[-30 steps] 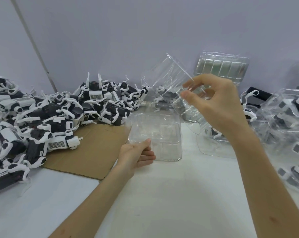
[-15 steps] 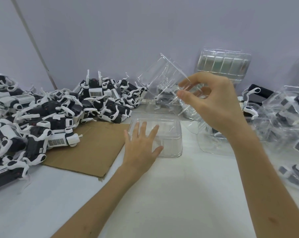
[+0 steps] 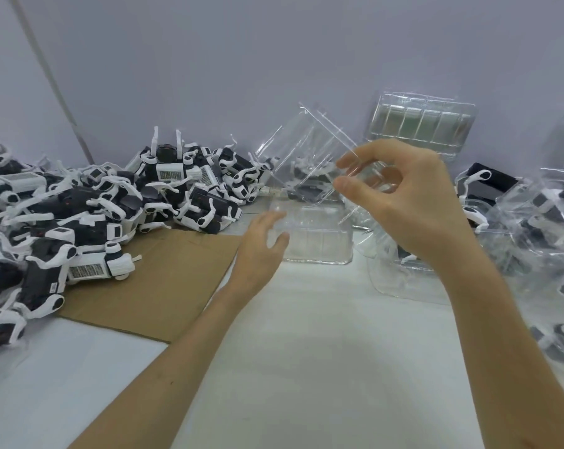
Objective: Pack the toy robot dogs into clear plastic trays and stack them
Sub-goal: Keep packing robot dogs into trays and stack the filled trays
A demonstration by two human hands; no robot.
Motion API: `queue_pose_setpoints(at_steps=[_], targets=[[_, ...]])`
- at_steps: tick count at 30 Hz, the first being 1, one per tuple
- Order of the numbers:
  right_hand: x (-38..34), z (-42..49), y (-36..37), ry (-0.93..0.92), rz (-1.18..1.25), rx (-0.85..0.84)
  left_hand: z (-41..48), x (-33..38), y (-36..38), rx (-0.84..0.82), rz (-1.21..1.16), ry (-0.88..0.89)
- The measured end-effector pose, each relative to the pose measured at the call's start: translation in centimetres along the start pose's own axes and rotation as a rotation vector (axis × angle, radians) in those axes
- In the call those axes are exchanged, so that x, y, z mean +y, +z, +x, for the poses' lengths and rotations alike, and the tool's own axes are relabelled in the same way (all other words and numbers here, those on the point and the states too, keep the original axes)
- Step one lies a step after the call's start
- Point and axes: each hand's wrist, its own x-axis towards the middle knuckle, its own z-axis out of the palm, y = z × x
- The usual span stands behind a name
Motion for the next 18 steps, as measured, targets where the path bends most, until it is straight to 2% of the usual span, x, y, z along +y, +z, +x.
queue_pose_setpoints(at_steps=[4,9,12,15,18], targets=[[-0.5,-0.8,0.3,-0.011,-0.018,-0.177,-3.5,-1.2,-2.8,0.027,-0.233,-0.168],[0.5,-5.3,2.1,-0.066,-0.215,-0.396,-6.8,-3.1,-6.8,0.122,-0.487,-0.374],[1.9,-8.4,3.4,-0.01,-0.346,-0.475,-8.2,-3.5,-7.0,0.069,-0.452,-0.34],[2.8,-10.0,4.7,0.012,-0.492,-0.64,-9.0,-2.7,-6.2,-0.083,-0.344,-0.275],[2.4,-9.2,5.3,0.032,-0.503,-0.778,-9.5,-2.1,-6.1,-0.217,-0.299,-0.235]])
